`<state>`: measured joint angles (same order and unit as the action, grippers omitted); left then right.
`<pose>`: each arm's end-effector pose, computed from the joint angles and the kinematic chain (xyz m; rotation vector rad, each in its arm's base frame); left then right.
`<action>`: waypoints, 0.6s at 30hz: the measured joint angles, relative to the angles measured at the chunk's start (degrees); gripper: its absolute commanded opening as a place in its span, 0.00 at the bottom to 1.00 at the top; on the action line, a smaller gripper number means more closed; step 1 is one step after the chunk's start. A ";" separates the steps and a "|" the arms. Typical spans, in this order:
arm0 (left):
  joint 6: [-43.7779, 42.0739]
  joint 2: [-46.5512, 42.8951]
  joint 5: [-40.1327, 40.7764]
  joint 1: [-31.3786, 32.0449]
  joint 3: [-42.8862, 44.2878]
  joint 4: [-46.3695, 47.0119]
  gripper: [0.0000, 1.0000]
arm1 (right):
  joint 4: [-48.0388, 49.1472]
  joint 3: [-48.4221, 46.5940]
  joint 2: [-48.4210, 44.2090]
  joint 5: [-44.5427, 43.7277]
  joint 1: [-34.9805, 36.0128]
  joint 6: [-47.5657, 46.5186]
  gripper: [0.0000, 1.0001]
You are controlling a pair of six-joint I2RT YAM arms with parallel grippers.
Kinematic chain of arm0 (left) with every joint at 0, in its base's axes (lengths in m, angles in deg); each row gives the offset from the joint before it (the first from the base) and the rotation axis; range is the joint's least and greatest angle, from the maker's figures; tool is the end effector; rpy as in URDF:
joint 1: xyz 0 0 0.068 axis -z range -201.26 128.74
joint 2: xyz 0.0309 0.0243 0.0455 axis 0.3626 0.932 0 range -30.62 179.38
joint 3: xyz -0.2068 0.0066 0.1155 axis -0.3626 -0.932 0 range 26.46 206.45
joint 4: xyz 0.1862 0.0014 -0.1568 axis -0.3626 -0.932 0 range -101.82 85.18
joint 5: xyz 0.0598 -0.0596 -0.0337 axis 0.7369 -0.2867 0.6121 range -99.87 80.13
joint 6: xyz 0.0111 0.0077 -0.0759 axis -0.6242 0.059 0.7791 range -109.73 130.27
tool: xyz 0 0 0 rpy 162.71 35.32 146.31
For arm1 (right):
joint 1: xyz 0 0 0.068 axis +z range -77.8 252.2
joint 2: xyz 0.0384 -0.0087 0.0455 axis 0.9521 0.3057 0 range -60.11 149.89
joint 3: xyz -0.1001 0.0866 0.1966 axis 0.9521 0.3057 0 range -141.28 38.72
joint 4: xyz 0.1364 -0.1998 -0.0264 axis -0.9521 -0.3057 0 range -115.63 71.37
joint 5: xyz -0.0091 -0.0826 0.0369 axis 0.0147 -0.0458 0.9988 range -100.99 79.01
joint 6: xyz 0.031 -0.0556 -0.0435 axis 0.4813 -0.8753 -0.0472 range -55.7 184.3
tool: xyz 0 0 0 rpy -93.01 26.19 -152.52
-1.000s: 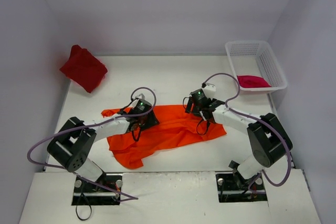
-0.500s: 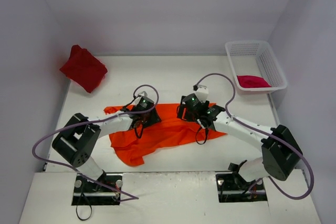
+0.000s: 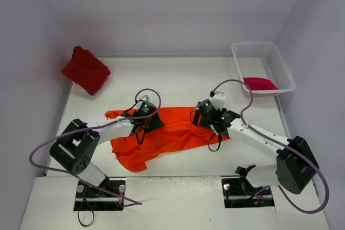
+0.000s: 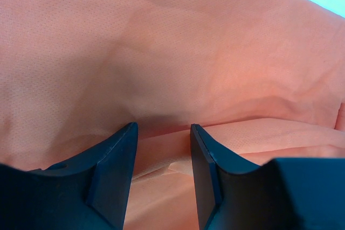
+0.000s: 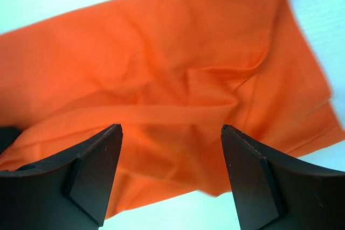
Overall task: Fold and stack the t-shirts
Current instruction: Fold the flattened tshirt in 1/3 of the way
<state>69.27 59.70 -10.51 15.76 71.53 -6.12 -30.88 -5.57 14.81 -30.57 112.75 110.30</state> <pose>0.2541 -0.1926 0.1209 -0.4782 2.4920 -0.7610 0.2311 0.1687 0.1768 0.2811 2.2810 0.3971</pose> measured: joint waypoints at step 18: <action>-0.48 -5.49 -2.32 -1.09 -6.23 1.62 0.39 | -0.09 1.03 0.83 0.76 -0.72 0.20 0.69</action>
<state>68.79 54.22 -12.83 14.66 65.31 -4.50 -30.97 -4.54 15.64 -29.80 112.03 110.49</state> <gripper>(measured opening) 0.392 0.693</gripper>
